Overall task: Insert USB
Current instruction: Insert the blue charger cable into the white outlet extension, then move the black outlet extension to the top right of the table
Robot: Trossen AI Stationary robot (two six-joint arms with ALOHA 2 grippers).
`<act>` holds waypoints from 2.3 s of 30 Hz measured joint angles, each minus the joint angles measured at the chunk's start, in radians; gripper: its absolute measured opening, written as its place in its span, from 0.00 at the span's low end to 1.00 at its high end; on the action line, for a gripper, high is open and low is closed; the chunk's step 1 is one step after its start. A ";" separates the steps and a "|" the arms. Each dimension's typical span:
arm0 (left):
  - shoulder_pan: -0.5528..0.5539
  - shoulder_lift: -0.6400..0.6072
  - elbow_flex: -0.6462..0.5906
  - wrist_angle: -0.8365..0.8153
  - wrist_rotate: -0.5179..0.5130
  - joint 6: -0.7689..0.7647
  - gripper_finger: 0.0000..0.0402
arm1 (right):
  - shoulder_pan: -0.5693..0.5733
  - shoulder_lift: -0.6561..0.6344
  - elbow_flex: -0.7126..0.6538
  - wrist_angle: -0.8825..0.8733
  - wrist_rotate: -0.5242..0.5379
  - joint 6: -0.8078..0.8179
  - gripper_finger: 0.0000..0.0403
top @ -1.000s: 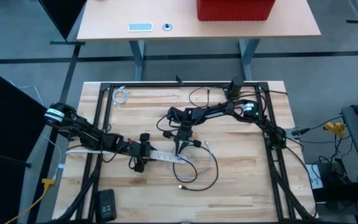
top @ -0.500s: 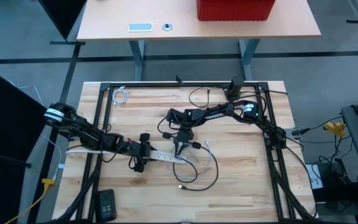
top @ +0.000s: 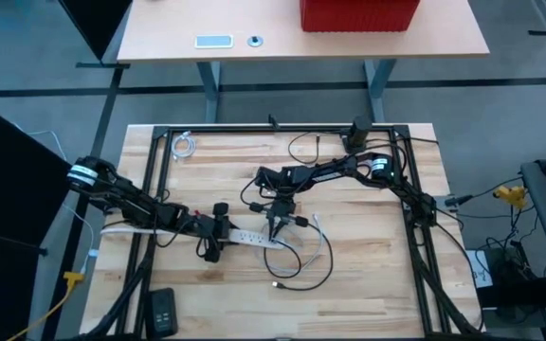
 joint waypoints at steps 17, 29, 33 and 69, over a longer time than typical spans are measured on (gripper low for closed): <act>0.000 -0.007 0.000 0.003 0.002 -0.028 0.48 | 0.000 0.017 0.004 -0.062 0.054 0.018 0.00; -0.002 -0.054 0.000 -0.013 -0.026 -0.038 0.48 | 0.000 -0.028 0.001 -0.088 0.139 0.082 0.08; 0.000 -0.097 -0.002 -0.020 -0.068 -0.030 0.48 | -0.007 -0.079 0.001 -0.136 0.262 0.099 0.22; -0.198 -0.673 0.000 -0.716 -0.281 -0.503 0.48 | 0.083 -0.731 -0.383 -0.402 0.465 0.481 0.34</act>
